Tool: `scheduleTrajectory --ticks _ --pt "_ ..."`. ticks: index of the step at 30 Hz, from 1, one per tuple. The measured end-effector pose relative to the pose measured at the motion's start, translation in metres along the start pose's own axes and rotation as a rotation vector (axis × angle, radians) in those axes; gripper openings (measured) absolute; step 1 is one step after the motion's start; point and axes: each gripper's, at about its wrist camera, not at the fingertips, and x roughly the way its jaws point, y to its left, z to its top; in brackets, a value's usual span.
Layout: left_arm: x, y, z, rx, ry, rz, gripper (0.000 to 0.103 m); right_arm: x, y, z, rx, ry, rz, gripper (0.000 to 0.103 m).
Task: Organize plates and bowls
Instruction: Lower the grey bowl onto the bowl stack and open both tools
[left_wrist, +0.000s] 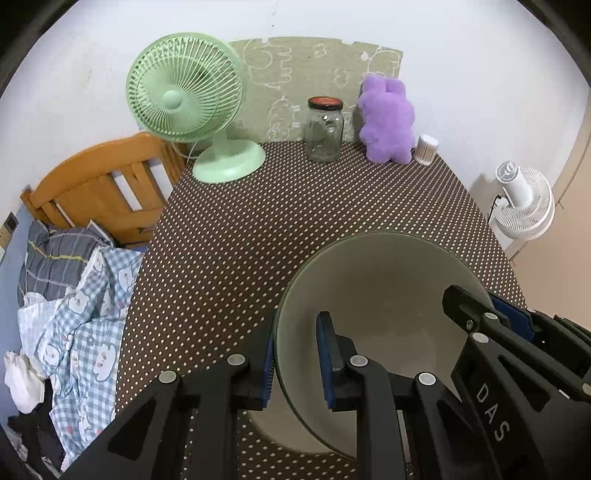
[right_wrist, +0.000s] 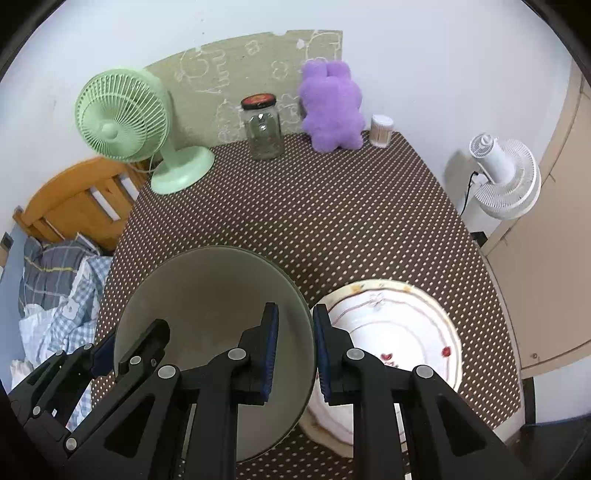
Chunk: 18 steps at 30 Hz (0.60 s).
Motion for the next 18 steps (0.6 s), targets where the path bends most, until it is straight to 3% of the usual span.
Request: scheduleTrajectory --ticks 18 --pt "0.032 0.038 -0.028 -0.031 0.091 -0.008 0.016 0.035 0.035 -0.028 -0.036 0.103 -0.017 0.023"
